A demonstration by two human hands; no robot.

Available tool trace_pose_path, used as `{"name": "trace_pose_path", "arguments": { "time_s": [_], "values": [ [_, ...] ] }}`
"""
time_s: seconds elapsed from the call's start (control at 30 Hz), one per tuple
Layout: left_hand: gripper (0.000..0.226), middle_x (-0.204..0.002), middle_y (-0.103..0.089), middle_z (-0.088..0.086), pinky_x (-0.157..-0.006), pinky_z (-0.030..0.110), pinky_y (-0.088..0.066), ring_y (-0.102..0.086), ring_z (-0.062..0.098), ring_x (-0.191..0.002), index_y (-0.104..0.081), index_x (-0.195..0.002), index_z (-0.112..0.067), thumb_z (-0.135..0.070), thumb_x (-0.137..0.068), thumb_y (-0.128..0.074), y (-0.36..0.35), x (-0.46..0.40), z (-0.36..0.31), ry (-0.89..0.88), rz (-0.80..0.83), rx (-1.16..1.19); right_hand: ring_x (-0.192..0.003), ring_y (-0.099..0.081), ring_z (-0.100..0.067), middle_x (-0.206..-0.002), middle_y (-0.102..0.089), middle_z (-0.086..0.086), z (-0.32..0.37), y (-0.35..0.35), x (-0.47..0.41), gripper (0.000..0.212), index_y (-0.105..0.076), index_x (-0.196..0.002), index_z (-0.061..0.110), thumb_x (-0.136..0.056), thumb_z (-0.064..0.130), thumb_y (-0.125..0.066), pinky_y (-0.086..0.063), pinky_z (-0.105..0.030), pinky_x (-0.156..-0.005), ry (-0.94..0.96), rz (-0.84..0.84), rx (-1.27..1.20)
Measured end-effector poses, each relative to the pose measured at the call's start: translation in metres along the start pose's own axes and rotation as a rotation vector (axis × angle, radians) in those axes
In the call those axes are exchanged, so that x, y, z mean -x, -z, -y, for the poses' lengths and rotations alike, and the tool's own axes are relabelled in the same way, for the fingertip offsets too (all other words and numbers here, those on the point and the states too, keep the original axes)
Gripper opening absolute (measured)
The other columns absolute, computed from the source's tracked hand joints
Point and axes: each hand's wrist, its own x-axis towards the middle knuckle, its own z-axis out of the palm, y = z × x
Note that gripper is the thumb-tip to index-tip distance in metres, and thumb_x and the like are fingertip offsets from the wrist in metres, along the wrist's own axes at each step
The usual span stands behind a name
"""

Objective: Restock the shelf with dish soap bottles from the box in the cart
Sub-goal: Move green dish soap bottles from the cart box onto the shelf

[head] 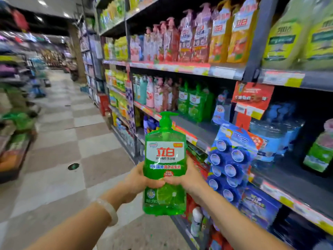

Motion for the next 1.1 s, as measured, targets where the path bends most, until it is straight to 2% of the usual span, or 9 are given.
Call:
{"name": "trace_pose_path", "arguments": {
  "time_s": [0.13,0.3,0.4,0.5,0.6,0.77,0.9,1.0,1.1],
  "values": [
    [0.054,-0.1,-0.072,0.007,-0.073,0.027,-0.056,-0.07,0.018,-0.089,-0.056,-0.112,-0.008,0.014,-0.066,-0.073,0.041,-0.083,-0.023,-0.021,-0.014,-0.01,-0.104,-0.064,-0.024,-0.115,-0.065,-0.011,0.015,-0.004,-0.091,0.081,-0.042,-0.129,0.007,-0.059,-0.012,-0.079,-0.051,-0.044,-0.093,0.017,0.011,0.038],
    [0.06,-0.101,-0.073,0.005,-0.074,0.028,-0.057,-0.07,0.019,-0.092,-0.055,-0.114,-0.011,0.01,-0.063,-0.077,0.081,-0.168,-0.026,-0.023,-0.027,-0.004,-0.1,-0.064,-0.016,-0.116,-0.064,-0.007,0.015,-0.011,-0.18,0.084,-0.041,-0.127,0.011,-0.057,-0.01,-0.081,-0.054,-0.034,-0.087,0.036,-0.016,0.086],
    [0.06,-0.099,-0.073,0.003,-0.073,0.028,-0.057,-0.07,0.018,-0.092,-0.056,-0.112,-0.013,0.01,-0.061,-0.078,0.103,-0.219,-0.019,-0.033,-0.009,-0.012,-0.107,-0.063,-0.023,-0.119,-0.064,-0.01,0.004,-0.017,-0.23,0.088,-0.041,-0.129,0.006,-0.054,-0.011,-0.083,-0.052,-0.041,-0.092,0.032,-0.06,0.101],
    [0.055,-0.094,-0.075,-0.002,-0.066,0.021,-0.056,-0.071,0.013,-0.087,-0.058,-0.106,-0.017,0.013,-0.064,-0.076,0.126,-0.274,-0.011,-0.032,0.058,-0.035,-0.1,-0.065,-0.017,-0.115,-0.065,-0.009,-0.013,-0.022,-0.281,0.087,-0.043,-0.127,0.005,-0.051,-0.013,-0.083,-0.055,-0.028,-0.083,0.028,-0.12,0.119],
    [0.058,-0.097,-0.074,0.002,-0.072,0.026,-0.056,-0.07,0.016,-0.091,-0.056,-0.109,-0.014,0.014,-0.062,-0.076,0.151,-0.338,-0.012,-0.047,0.125,-0.054,-0.107,-0.062,-0.023,-0.116,-0.064,-0.01,-0.021,-0.027,-0.338,0.084,-0.043,-0.125,0.004,-0.053,-0.01,-0.084,-0.052,-0.038,-0.092,0.014,-0.18,0.136],
    [0.06,-0.102,-0.072,0.003,-0.082,0.031,-0.056,-0.069,0.016,-0.092,-0.054,-0.113,-0.011,0.014,-0.063,-0.076,0.181,-0.454,-0.031,-0.072,0.24,-0.111,-0.08,-0.055,0.007,-0.095,-0.059,0.01,-0.016,-0.026,-0.429,0.079,-0.043,-0.115,0.012,-0.052,-0.013,-0.083,-0.044,0.0,-0.063,0.035,-0.375,0.149],
    [0.058,-0.099,-0.071,-0.008,-0.076,0.022,-0.055,-0.068,0.005,-0.089,-0.053,-0.108,-0.021,0.012,-0.066,-0.076,0.18,-0.536,-0.05,-0.148,0.368,-0.206,-0.085,-0.056,0.0,-0.102,-0.061,0.006,-0.018,-0.006,-0.488,0.089,-0.039,-0.125,0.011,-0.052,-0.014,-0.083,-0.043,0.001,-0.063,0.061,-0.516,0.162],
    [0.067,-0.104,-0.068,-0.009,-0.081,0.021,-0.054,-0.064,0.002,-0.092,-0.048,-0.116,-0.02,0.007,-0.064,-0.079,0.173,-0.588,-0.058,-0.203,0.405,-0.287,-0.081,-0.055,0.016,-0.097,-0.056,0.023,-0.025,0.012,-0.523,0.092,-0.034,-0.127,0.02,-0.055,-0.006,-0.084,-0.041,0.003,-0.064,0.074,-0.59,0.21],
    [0.07,-0.103,-0.066,-0.015,-0.076,0.013,-0.053,-0.062,-0.007,-0.092,-0.047,-0.114,-0.029,0.002,-0.063,-0.082,0.165,-0.637,-0.062,-0.258,0.442,-0.35,-0.085,-0.055,0.02,-0.101,-0.057,0.023,-0.035,0.031,-0.559,0.092,-0.032,-0.124,0.027,-0.056,-0.004,-0.084,-0.04,0.004,-0.066,0.089,-0.655,0.239]
  ]
}}
